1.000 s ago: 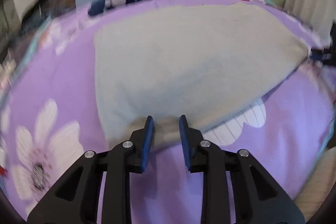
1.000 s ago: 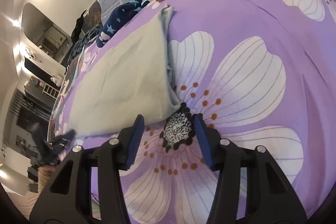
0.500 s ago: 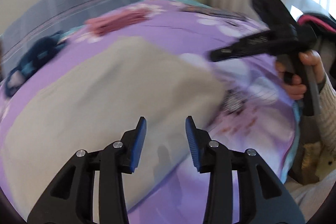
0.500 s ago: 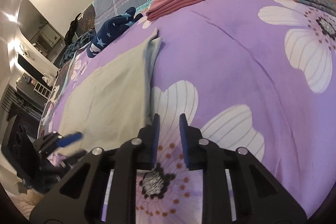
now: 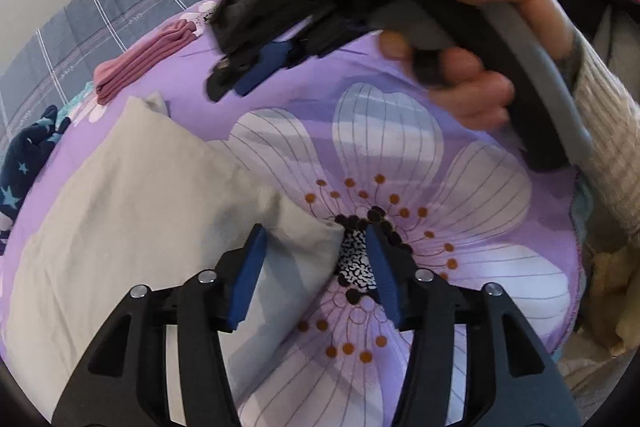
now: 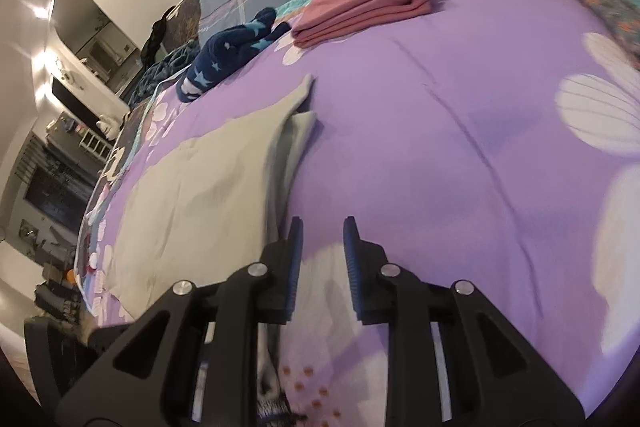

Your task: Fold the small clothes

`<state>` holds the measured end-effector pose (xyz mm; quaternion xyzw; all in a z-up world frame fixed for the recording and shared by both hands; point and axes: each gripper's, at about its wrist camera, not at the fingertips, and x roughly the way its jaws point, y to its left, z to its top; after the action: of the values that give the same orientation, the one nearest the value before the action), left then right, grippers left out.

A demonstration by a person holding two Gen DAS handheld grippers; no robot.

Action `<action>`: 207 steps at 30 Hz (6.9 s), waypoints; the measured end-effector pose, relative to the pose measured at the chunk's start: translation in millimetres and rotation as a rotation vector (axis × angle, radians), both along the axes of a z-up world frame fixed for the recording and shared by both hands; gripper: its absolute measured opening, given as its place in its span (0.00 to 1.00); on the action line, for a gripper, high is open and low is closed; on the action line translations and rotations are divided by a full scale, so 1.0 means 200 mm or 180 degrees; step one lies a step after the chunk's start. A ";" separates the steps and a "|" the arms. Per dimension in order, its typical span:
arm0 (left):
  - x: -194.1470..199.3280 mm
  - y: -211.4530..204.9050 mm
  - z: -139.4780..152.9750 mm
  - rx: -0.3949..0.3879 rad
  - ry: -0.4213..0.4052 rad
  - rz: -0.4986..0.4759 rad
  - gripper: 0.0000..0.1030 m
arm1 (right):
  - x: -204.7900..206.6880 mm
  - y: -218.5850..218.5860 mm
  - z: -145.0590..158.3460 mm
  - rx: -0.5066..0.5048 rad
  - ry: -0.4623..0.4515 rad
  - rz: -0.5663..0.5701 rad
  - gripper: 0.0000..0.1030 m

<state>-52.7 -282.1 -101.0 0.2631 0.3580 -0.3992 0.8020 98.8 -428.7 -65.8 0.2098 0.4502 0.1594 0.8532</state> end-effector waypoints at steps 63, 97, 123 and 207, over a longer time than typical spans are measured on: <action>0.02 0.10 -0.03 -0.0308 0.0326 -0.0110 0.07 | 0.44 0.30 -0.05 -0.0673 0.0079 0.0014 0.07; 0.11 1.07 0.10 -0.0928 0.0193 0.1133 0.37 | -0.05 0.36 0.10 -0.0993 -0.0221 -0.0034 0.37; -0.23 2.60 0.10 -0.1320 -0.0423 0.3608 0.52 | -0.80 2.46 -0.14 -0.2969 -0.2110 0.2549 0.61; 0.90 2.35 -0.11 -0.2324 0.1437 0.2022 0.43 | -0.63 2.73 -0.23 -0.3113 -0.1907 0.2091 0.37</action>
<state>126.4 188.9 -123.0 -0.2468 0.4215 -0.2820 0.8258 -26.3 117.2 -111.7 -0.4036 0.2544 0.2401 0.8454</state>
